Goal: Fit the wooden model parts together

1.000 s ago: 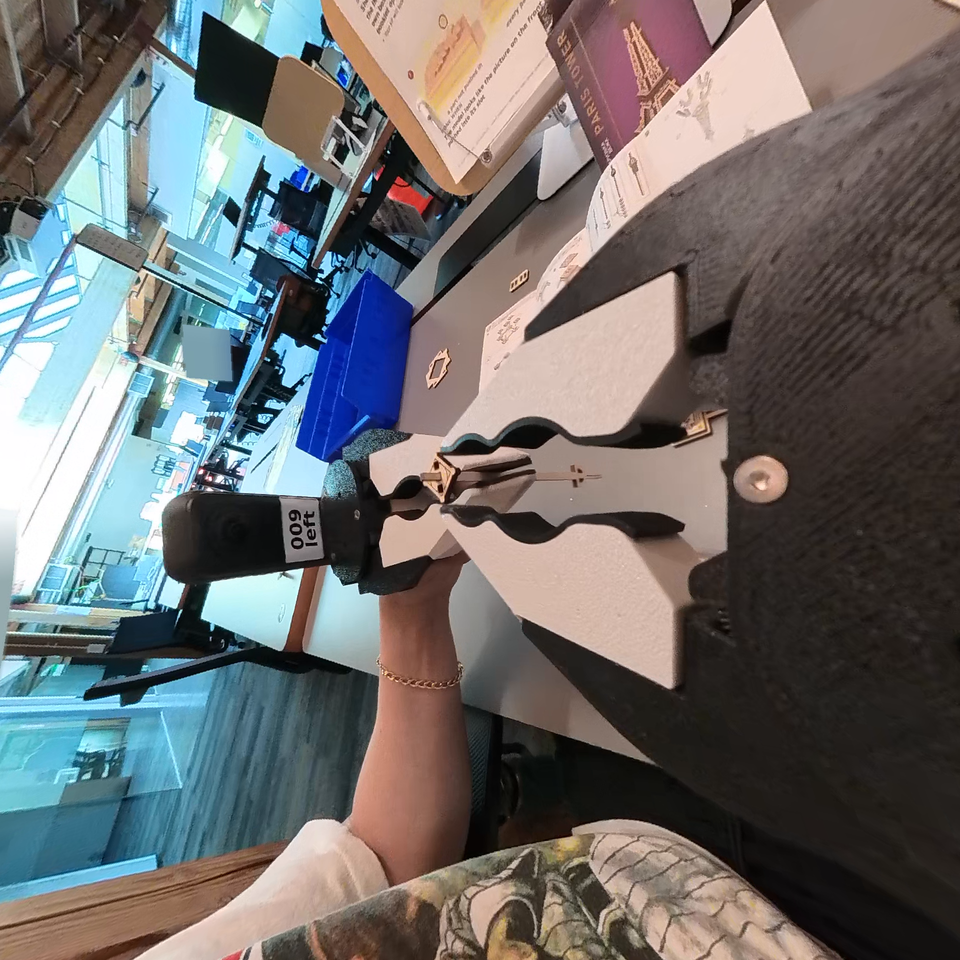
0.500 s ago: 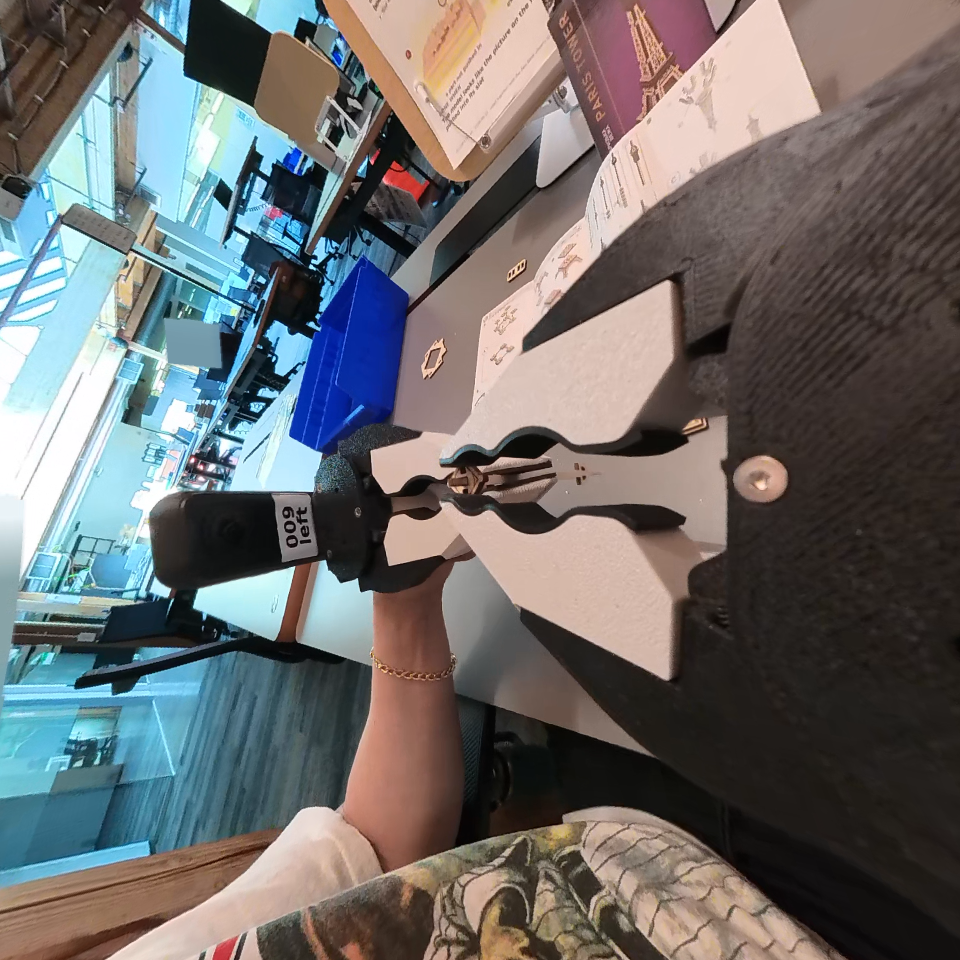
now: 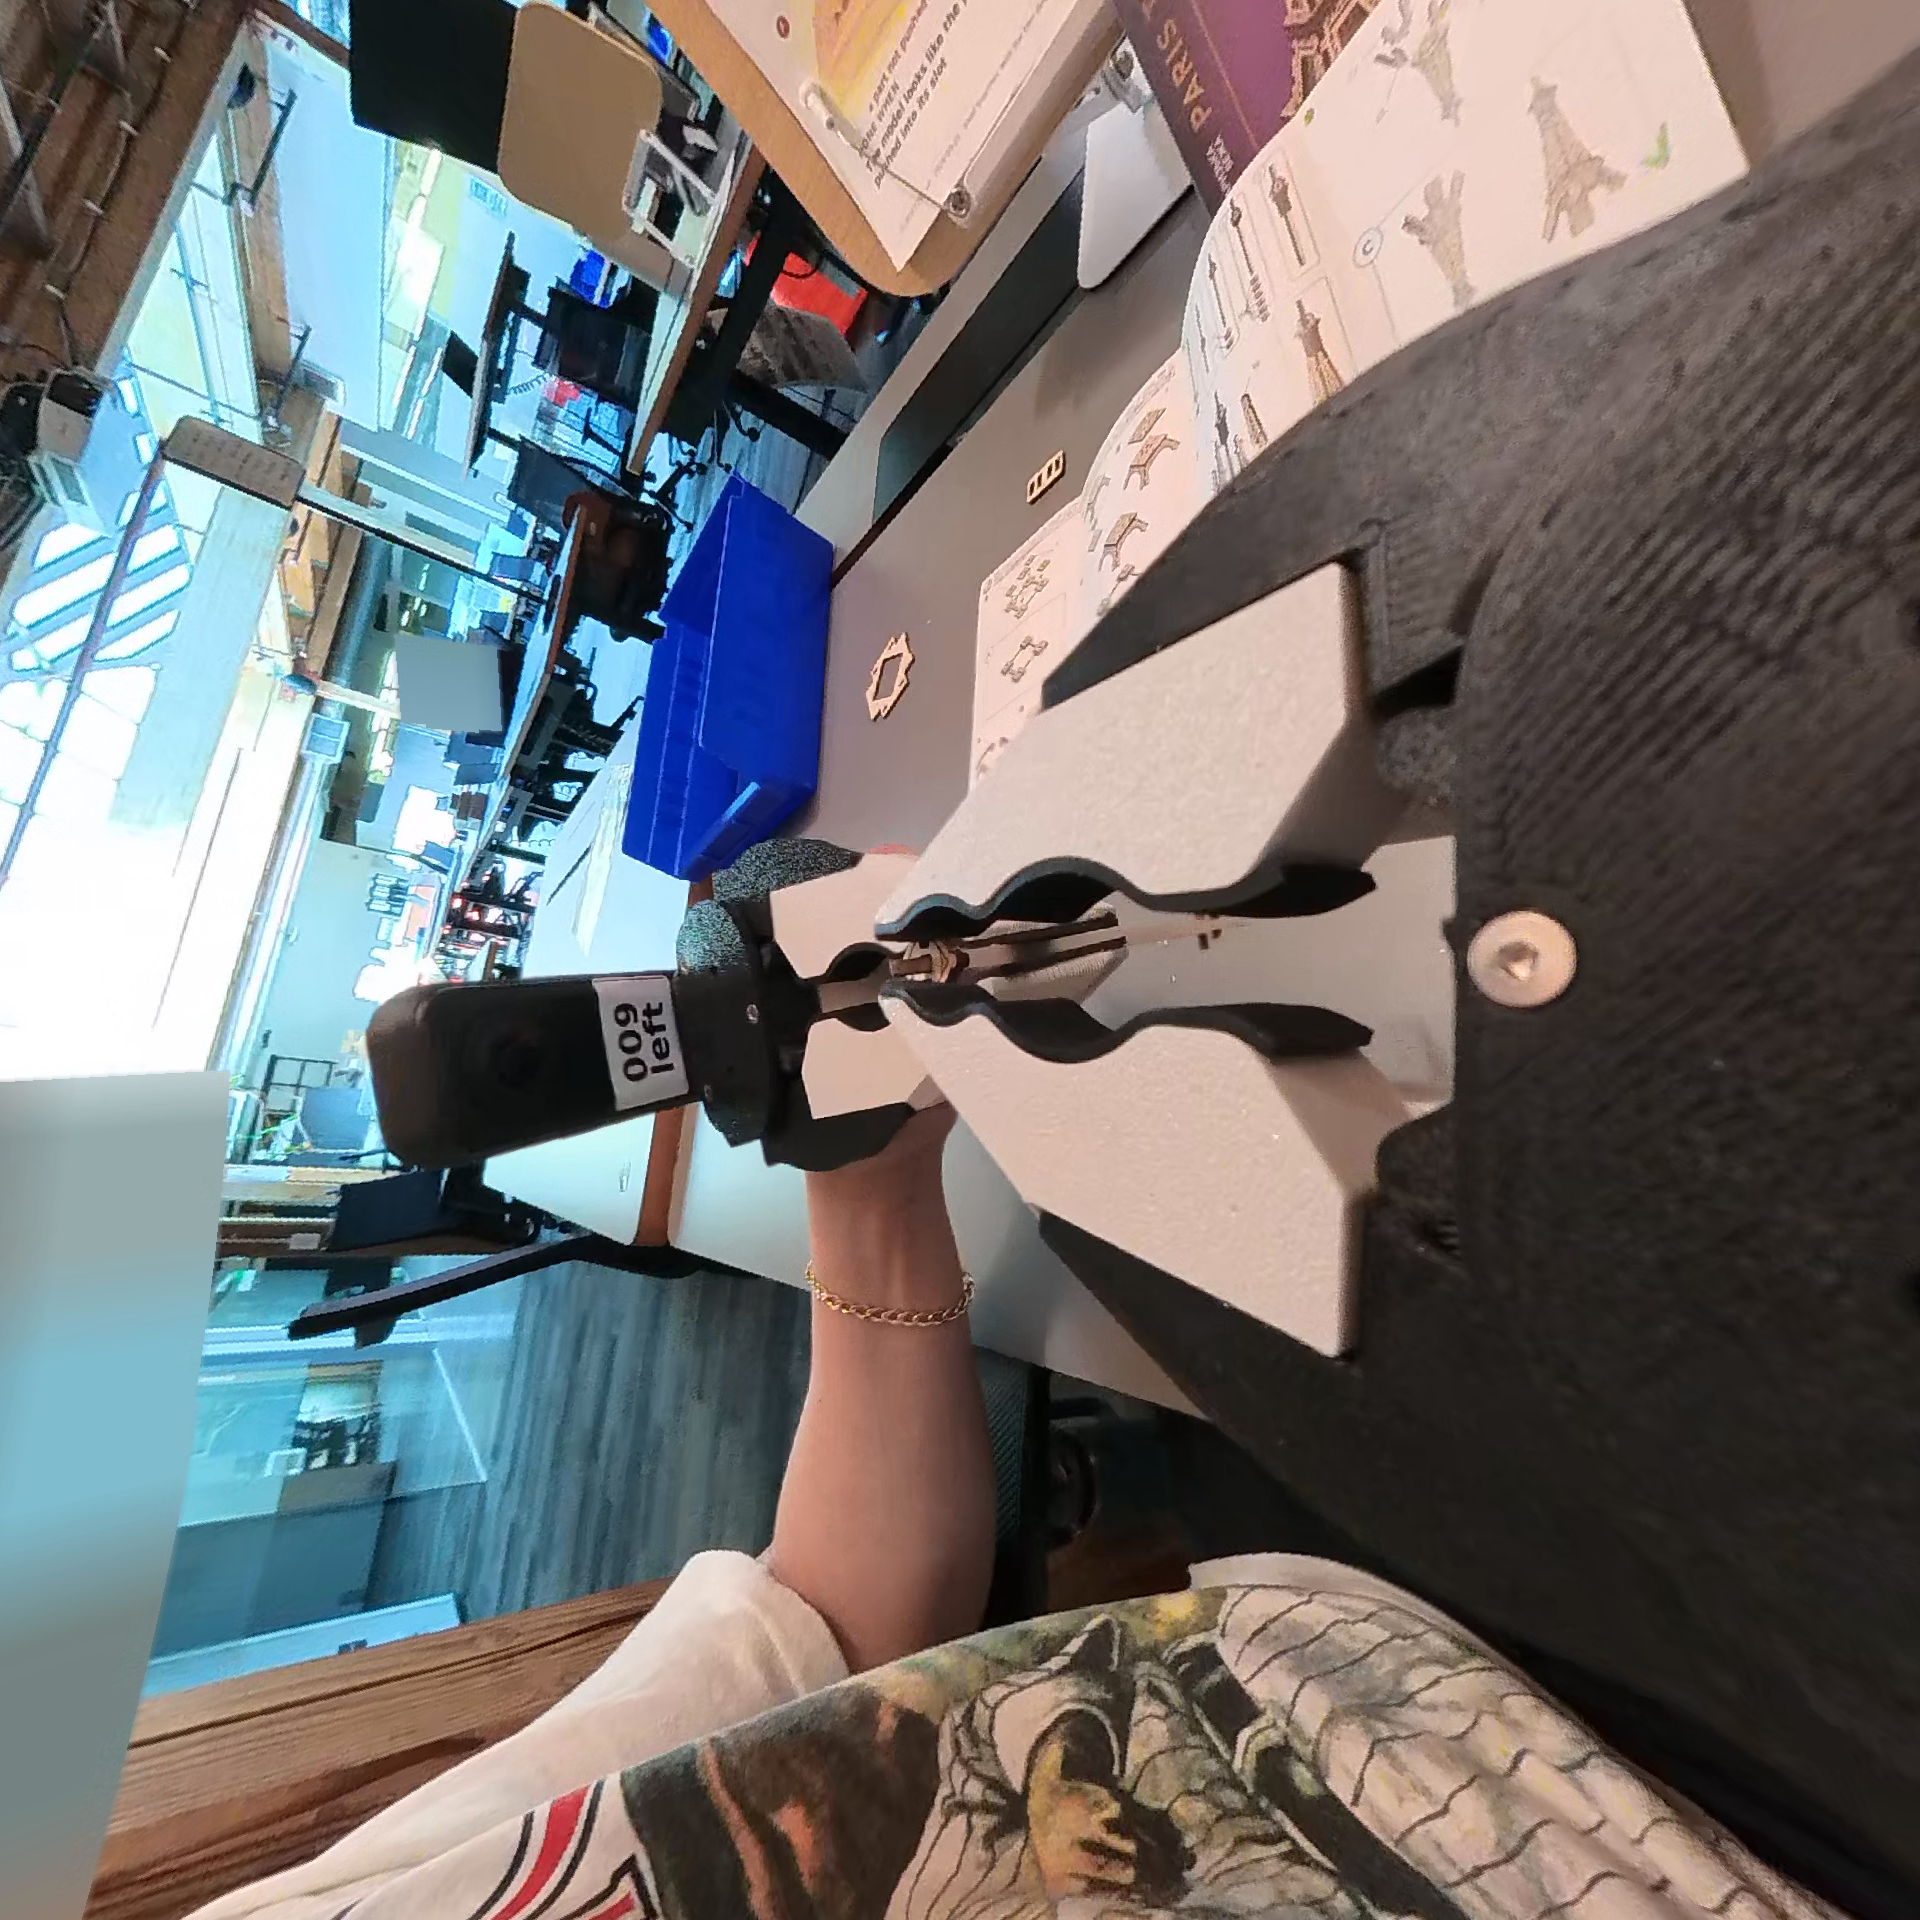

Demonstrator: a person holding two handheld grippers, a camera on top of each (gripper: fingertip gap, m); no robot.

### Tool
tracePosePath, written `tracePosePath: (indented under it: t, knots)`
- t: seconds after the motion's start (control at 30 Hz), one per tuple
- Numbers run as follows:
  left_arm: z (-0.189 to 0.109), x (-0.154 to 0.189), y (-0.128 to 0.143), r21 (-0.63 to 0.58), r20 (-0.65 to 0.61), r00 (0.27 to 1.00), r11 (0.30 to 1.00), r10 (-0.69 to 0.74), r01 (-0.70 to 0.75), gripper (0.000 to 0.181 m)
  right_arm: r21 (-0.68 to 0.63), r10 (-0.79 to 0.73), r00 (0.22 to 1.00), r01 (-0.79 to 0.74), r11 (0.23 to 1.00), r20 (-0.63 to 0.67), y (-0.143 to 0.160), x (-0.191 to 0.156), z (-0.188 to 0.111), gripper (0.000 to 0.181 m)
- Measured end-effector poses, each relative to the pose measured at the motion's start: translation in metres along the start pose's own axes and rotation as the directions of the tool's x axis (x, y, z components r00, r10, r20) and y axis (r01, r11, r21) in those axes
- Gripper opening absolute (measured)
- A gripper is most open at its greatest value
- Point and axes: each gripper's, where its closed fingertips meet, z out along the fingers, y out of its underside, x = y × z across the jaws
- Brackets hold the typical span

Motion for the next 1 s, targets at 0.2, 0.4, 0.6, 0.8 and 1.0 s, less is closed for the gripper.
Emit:
tracePosePath:
  t: [0.2, 0.4, 0.6, 0.8, 1.0]
  knots:
    - [0.001, -0.002, -0.002, 0.051, -0.006, 0.999, 0.997, -0.049, 0.05, 0.0, 0.059, -0.005, 1.0, 0.006, 0.998, -0.012, -0.003, -0.003, -0.001, 0.017]
    - [0.001, -0.002, -0.002, 0.062, -0.002, 0.999, 0.997, -0.047, 0.047, 0.0, 0.045, -0.038, 0.998, 0.041, 0.998, -0.057, -0.003, 0.001, -0.002, 0.017]
    - [0.0, -0.003, -0.001, 0.046, 0.01, 1.0, 0.999, -0.019, 0.019, 0.0, 0.016, -0.064, 0.995, 0.066, 0.998, -0.08, -0.002, 0.004, -0.003, 0.013]
    - [0.002, -0.003, 0.002, 0.018, 0.022, 1.0, 1.0, 0.018, -0.018, 0.0, -0.003, -0.057, 0.995, 0.057, 0.998, -0.08, 0.001, 0.004, -0.006, 0.009]
    - [0.001, -0.007, 0.013, -0.068, 0.051, 0.996, 0.995, 0.07, -0.066, 0.0, -0.09, -0.143, 0.984, 0.133, 0.987, -0.108, -0.001, 0.007, -0.014, 0.009]
